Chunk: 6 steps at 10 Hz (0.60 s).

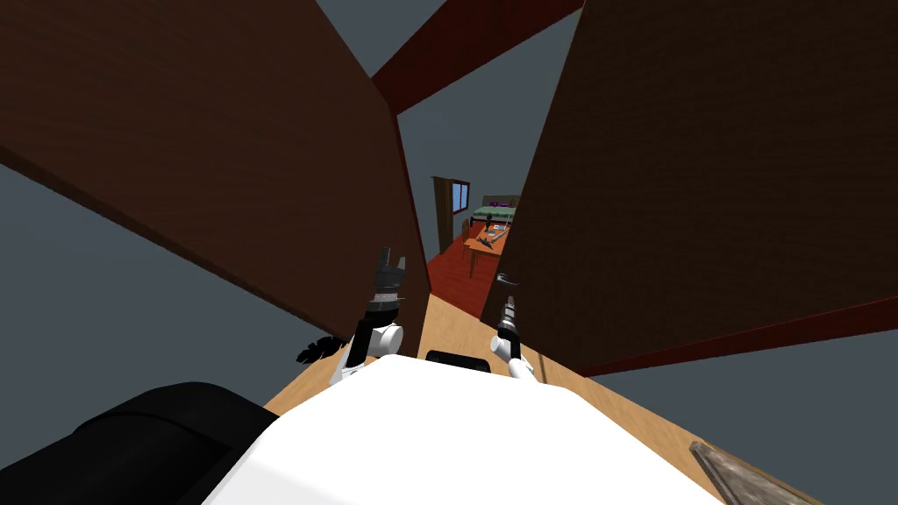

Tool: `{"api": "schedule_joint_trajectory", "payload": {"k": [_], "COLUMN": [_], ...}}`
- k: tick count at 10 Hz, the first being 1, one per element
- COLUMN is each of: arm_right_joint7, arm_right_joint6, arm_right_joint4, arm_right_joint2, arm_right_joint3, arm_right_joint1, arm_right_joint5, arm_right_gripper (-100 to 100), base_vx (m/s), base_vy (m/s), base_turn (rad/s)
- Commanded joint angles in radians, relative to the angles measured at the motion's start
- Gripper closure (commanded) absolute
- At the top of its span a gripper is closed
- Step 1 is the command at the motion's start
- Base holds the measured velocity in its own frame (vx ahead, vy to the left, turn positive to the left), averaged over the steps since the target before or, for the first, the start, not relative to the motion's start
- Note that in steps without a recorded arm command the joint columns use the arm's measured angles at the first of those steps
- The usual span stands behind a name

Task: Pull the door open

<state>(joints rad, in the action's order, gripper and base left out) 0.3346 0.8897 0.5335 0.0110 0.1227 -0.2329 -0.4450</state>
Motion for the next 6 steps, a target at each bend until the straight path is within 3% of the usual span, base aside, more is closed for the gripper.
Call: {"api": "schedule_joint_trajectory", "payload": {"k": [1,4,6], "arm_right_joint7": [-0.007,-0.020,-0.020], "arm_right_joint6": [0.000,-0.022,-0.022], "arm_right_joint4": [-0.023,-0.037,-0.037], "arm_right_joint2": [-0.017,-0.070,-0.070], "arm_right_joint3": [0.000,-0.003,-0.003], "arm_right_joint1": [-0.009,-0.004,-0.004], "arm_right_joint5": [0.000,0.006,0.006], "arm_right_gripper": [-100,-100,-100], "base_vx": [-0.173,-0.177,-0.057], "base_vy": [0.017,0.003,0.000], "base_turn": [-0.066,-0.071,-0.013]}}
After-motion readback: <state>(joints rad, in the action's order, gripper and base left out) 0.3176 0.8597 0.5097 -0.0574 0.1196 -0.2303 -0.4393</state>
